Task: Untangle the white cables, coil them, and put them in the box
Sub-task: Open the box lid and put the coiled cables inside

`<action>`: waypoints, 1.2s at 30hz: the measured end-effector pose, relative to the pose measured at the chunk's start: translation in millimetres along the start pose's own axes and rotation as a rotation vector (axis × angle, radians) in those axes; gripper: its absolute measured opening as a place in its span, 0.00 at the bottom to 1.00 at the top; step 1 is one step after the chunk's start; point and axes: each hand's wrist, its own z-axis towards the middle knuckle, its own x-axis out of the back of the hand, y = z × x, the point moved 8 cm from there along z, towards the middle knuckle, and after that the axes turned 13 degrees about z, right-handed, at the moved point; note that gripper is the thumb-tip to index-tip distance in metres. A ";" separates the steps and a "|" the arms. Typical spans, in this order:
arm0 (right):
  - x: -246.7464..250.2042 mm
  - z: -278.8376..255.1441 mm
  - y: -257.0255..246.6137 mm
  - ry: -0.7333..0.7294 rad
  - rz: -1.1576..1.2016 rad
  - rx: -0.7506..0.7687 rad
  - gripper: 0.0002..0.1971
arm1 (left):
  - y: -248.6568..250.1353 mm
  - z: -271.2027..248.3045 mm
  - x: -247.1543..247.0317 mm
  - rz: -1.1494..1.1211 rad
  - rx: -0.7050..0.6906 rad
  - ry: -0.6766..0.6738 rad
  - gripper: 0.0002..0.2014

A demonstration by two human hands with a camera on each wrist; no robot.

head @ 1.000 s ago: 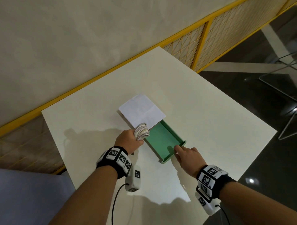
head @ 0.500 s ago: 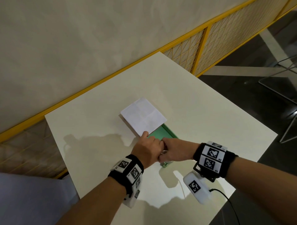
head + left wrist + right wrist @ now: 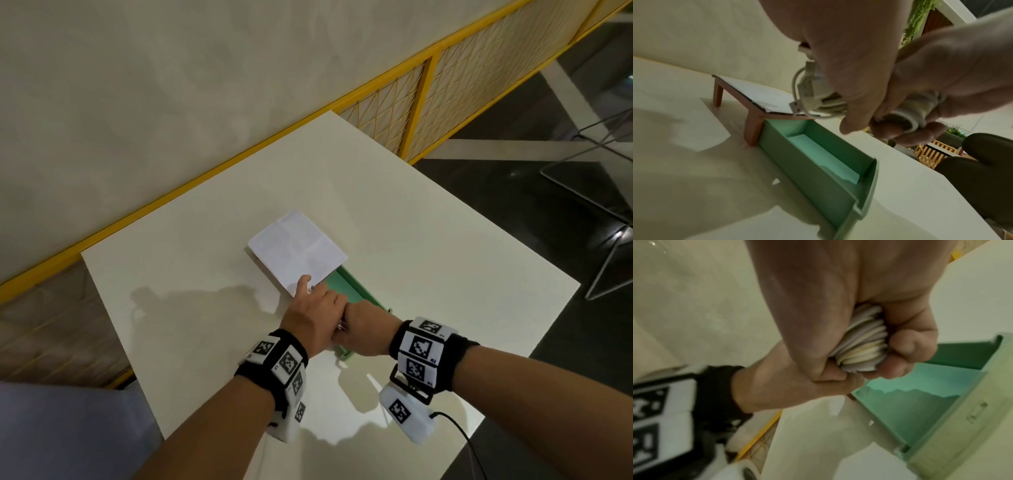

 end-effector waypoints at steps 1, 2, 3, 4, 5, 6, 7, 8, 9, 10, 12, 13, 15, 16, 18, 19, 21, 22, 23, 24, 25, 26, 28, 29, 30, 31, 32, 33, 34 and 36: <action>2.0 0.7 2.9 0.023 -0.005 -0.009 0.12 | 0.8 1.6 -1.1 -0.041 -0.011 -0.031 0.15; 5.3 1.3 6.6 0.052 -0.022 -0.025 0.11 | 0.2 3.2 -3.5 -0.079 -0.013 -0.067 0.21; 9.4 2.2 12.3 0.081 -0.043 -0.054 0.11 | -1.6 3.0 -10.4 -0.108 -0.013 -0.157 0.29; 14.0 2.9 19.7 0.110 -0.059 -0.093 0.10 | -8.1 1.3 -13.8 -0.142 0.019 -0.233 0.36; 18.4 3.8 27.4 0.137 -0.069 -0.135 0.09 | -17.7 -1.7 -16.1 -0.180 0.072 -0.274 0.40; 21.5 5.0 34.2 0.154 -0.083 -0.174 0.09 | -28.0 -6.9 -19.0 -0.228 0.139 -0.279 0.41; 23.3 7.2 39.0 0.163 -0.108 -0.198 0.09 | -38.8 -11.7 -23.2 -0.271 0.205 -0.226 0.39; 23.1 11.2 42.4 0.165 -0.142 -0.211 0.11 | -48.9 -16.7 -28.3 -0.272 0.259 -0.162 0.37; 22.2 15.6 44.1 0.171 -0.176 -0.217 0.11 | -56.7 -21.4 -35.8 -0.249 0.299 -0.152 0.36; 20.5 19.7 45.9 0.185 -0.202 -0.222 0.12 | -61.5 -25.8 -46.4 -0.233 0.322 -0.201 0.35; 17.0 27.9 48.5 0.232 -0.228 -0.230 0.12 | -62.6 -32.8 -69.9 -0.221 0.344 -0.379 0.34; 15.1 32.0 49.2 0.252 -0.244 -0.236 0.12 | -61.6 -33.7 -77.0 -0.220 0.344 -0.437 0.34; 10.6 39.7 49.0 0.276 -0.287 -0.241 0.12 | -59.6 -31.2 -83.2 -0.225 0.327 -0.470 0.33; 9.2 43.3 48.3 0.289 -0.305 -0.241 0.12 | -59.9 -29.4 -85.2 -0.232 0.326 -0.464 0.32; 5.9 49.0 49.9 0.302 -0.295 -0.259 0.12 | -62.0 -26.4 -84.5 -0.246 0.343 -0.433 0.29; 3.5 50.9 51.3 0.303 -0.278 -0.272 0.12 | -63.0 -25.5 -83.2 -0.261 0.355 -0.415 0.29; -1.8 55.3 51.9 0.307 -0.266 -0.275 0.12 | -64.1 -24.1 -80.7 -0.316 0.380 -0.393 0.30; -4.3 57.6 51.7 0.307 -0.264 -0.277 0.12 | -64.5 -23.8 -80.1 -0.330 0.384 -0.390 0.31; -7.0 59.8 51.6 0.303 -0.263 -0.281 0.12 | -64.6 -23.4 -79.7 -0.327 0.382 -0.389 0.32; -9.8 62.1 51.5 0.295 -0.269 -0.284 0.13 | -64.5 -23.0 -79.7 -0.312 0.378 -0.386 0.33; -12.9 65.0 51.5 0.283 -0.281 -0.288 0.13 | -64.9 -22.5 -79.2 -0.299 0.378 -0.376 0.33; -15.5 67.2 51.4 0.272 -0.292 -0.294 0.14 | -65.5 -22.5 -79.5 -0.295 0.388 -0.360 0.33; -18.1 70.8 51.9 0.260 -0.302 -0.310 0.14 | -68.3 -21.5 -80.3 -0.302 0.430 -0.314 0.32; -18.1 72.4 51.5 0.259 -0.311 -0.315 0.13 | -69.4 -21.2 -80.2 -0.300 0.451 -0.290 0.31; -17.8 74.4 50.9 0.252 -0.321 -0.322 0.13 | -69.7 -20.5 -80.0 -0.294 0.464 -0.274 0.30; -17.8 75.4 51.0 0.242 -0.327 -0.333 0.13 | -68.8 -19.9 -80.4 -0.284 0.474 -0.263 0.29; -17.3 76.7 50.6 0.231 -0.330 -0.343 0.13 | -68.4 -19.1 -80.5 -0.276 0.488 -0.249 0.28; -16.8 78.0 50.1 0.223 -0.334 -0.350 0.13 | -68.2 -17.7 -79.2 -0.274 0.499 -0.230 0.25; -16.1 79.3 49.3 0.219 -0.340 -0.353 0.13 | -68.4 -16.0 -76.3 -0.277 0.507 -0.201 0.23; -14.9 82.2 48.0 0.204 -0.359 -0.349 0.14 | -68.9 -11.9 -71.8 -0.247 0.505 -0.189 0.19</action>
